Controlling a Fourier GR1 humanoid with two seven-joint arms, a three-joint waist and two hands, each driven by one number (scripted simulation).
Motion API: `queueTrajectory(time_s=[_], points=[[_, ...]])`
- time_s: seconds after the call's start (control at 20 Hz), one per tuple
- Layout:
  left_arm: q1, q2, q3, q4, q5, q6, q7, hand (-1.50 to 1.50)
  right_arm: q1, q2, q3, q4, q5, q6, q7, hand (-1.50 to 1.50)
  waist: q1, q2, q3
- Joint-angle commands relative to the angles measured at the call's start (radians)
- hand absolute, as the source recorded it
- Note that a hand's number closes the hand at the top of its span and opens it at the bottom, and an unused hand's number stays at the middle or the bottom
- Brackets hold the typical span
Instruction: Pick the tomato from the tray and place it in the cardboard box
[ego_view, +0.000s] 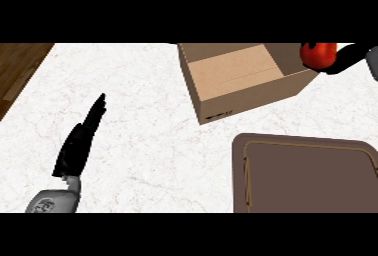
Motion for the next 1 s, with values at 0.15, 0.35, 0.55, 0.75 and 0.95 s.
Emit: queueTrajectory(time_s=[0.15, 0.35, 0.55, 0.75, 0.95], points=[[0.032, 0.009, 0.020, 0.019, 0.000, 0.007, -0.014, 0.00, -0.115, 0.096, 0.095, 0.072, -0.020, 0.182, -0.120, 1.50, -0.032, -0.013, -0.003], [0.019, 0.010, 0.023, 0.013, -0.008, 0.013, 0.005, 0.00, -0.151, 0.124, 0.149, 0.119, -0.007, 0.181, -0.126, 1.50, -0.047, -0.013, -0.002], [0.029, 0.010, 0.043, 0.031, 0.009, 0.011, -0.017, 0.00, -0.164, 0.232, 0.209, 0.165, 0.022, 0.103, -0.090, 1.50, -0.058, -0.014, -0.003], [0.040, 0.024, 0.046, -0.019, 0.016, -0.005, 0.024, 0.00, -0.199, 0.324, 0.262, 0.231, 0.067, 0.048, -0.029, 1.50, -0.063, -0.020, -0.003], [0.034, 0.006, 0.041, 0.003, 0.002, 0.017, -0.002, 0.00, -0.192, 0.360, 0.282, 0.338, 0.092, 0.020, -0.004, -1.50, -0.061, -0.012, -0.003]])
